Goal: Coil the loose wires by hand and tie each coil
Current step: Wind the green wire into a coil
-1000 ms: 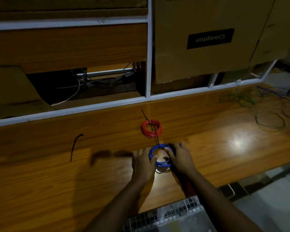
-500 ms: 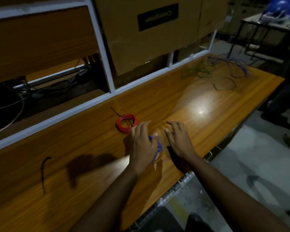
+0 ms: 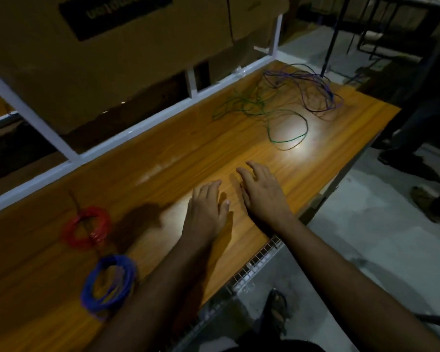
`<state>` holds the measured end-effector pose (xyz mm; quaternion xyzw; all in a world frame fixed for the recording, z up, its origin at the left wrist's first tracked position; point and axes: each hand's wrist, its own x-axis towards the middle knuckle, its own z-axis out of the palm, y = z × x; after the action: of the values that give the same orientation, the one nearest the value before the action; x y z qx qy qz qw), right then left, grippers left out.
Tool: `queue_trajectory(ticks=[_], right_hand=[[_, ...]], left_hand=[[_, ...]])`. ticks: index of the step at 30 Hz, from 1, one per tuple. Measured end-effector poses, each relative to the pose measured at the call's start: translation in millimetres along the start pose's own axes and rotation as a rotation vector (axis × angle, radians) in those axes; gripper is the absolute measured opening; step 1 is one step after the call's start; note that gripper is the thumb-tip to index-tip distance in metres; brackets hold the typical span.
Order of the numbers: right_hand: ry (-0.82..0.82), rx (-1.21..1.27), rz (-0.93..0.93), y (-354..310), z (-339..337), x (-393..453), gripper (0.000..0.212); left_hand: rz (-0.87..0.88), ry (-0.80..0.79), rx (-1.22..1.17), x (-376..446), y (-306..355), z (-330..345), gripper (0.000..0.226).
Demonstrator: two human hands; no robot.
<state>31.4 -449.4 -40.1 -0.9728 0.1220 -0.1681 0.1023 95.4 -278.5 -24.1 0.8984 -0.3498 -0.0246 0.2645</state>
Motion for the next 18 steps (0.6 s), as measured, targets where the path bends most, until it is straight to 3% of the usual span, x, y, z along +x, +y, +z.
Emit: queue_trajectory(ticks=[5, 10, 14, 18], right_hand=[[-0.014, 0.087, 0.12, 93.7, -9.9, 25.2, 0.05], [-0.008, 0.101, 0.197, 143.0, -14.6, 55.7, 0.053], [-0.026, -0.03, 0.074, 145.9, -9.5, 64.7, 0.031], [-0.069, 0.137, -0.188, 116.1, -7.4, 51.3, 0.022]], left_hand=[[-0.056, 0.004, 0.013, 45.3, 46.4, 42.9, 0.048], [-0.062, 0.01, -0.002, 71.3, 70.8, 60.8, 0.049], [-0.073, 0.023, -0.01, 85.0, 79.3, 66.3, 0.048], [-0.068, 0.092, 0.012, 87.9, 78.1, 67.2, 0.039]])
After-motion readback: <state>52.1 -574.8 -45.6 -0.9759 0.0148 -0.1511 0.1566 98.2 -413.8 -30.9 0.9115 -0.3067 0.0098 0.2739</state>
